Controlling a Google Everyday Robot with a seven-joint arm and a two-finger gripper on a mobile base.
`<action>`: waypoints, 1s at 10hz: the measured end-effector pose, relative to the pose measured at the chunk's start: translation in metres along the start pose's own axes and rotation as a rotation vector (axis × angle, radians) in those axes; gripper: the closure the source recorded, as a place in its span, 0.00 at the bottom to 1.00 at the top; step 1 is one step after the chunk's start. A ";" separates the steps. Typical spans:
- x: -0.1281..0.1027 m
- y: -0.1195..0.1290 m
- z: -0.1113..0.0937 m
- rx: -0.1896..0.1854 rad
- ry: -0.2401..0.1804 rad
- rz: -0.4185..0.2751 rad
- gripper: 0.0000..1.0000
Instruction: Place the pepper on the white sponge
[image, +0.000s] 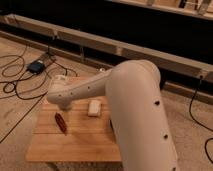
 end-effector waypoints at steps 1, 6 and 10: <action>-0.010 0.004 0.007 -0.010 0.000 -0.015 0.20; -0.038 0.034 0.036 -0.072 0.000 -0.067 0.20; -0.045 0.038 0.042 -0.079 0.003 -0.091 0.34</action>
